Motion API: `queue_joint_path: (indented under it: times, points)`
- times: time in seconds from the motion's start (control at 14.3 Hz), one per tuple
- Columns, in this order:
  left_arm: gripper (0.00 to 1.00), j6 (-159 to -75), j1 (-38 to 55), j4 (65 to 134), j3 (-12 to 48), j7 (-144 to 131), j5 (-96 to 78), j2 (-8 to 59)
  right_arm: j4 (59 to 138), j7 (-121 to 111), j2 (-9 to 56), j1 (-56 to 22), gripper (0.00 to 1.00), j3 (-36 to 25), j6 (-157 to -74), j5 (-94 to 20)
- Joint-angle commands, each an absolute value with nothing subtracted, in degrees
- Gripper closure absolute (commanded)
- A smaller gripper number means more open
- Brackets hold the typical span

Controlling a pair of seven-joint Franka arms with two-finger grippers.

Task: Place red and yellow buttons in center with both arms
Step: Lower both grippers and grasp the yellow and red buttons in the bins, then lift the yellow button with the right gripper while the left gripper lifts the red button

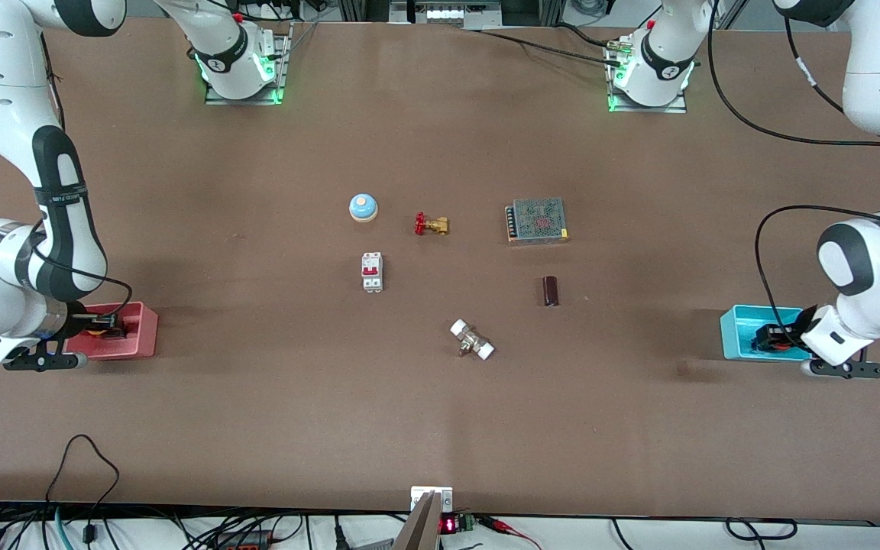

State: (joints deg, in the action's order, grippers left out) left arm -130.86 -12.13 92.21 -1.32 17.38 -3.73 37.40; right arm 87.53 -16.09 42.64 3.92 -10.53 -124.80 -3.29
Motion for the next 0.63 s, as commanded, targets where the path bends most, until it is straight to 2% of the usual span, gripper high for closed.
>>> queue_joint_path:
  times: [0.0, 0.14, 0.35, 0.56]
  points:
    - [0.99, -120.5, -12.6, 86.4, -1.0, 18.8, -5.4, 34.6, 84.9, -17.6, 43.0, 4.8, 0.68, -9.6, -123.2, -4.0]
    - [0.99, -117.7, -11.9, 86.1, -0.4, 17.4, -5.5, 32.2, 84.5, -17.7, 42.5, 4.7, 0.68, -9.6, -122.2, -3.9]
    - [0.99, -118.3, -10.7, 88.7, 4.6, 8.2, -5.3, 29.5, 84.2, -19.7, 39.9, 4.7, 0.68, -9.5, -120.2, -3.9]
    - [0.99, -123.9, -4.9, 95.9, 5.0, -1.5, -5.0, 26.1, 79.8, -19.0, 34.7, 2.6, 0.68, -9.4, -108.3, -4.0]
